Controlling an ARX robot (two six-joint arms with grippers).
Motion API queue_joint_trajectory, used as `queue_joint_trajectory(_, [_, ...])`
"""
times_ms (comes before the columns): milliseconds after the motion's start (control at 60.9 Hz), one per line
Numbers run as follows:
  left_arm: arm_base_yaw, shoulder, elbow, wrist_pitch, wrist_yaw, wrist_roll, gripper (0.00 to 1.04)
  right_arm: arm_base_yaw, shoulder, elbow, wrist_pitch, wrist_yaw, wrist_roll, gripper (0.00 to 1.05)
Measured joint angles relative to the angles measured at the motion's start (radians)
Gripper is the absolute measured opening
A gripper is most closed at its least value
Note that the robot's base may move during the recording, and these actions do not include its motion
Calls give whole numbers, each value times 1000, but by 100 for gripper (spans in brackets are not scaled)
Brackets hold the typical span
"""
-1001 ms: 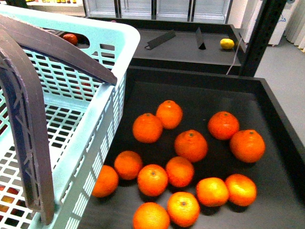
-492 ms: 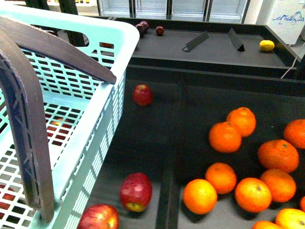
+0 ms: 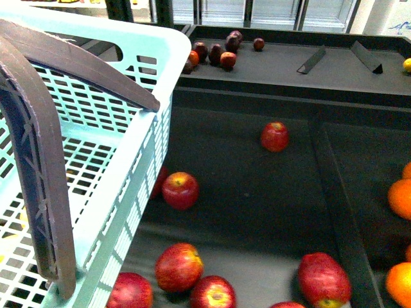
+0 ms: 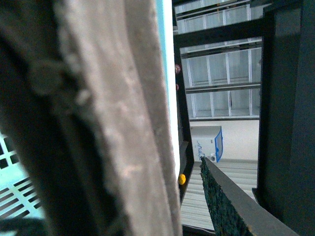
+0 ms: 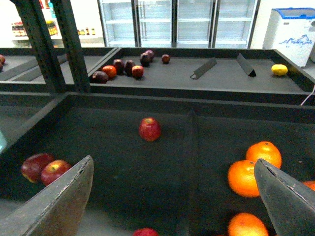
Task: Pick lemon and mango into basket
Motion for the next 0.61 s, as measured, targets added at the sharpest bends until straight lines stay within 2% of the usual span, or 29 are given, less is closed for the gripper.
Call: queue_joint_trajectory(607, [0,-2,0,0,-2,2,28,0,-1,0,0,-2,0,96])
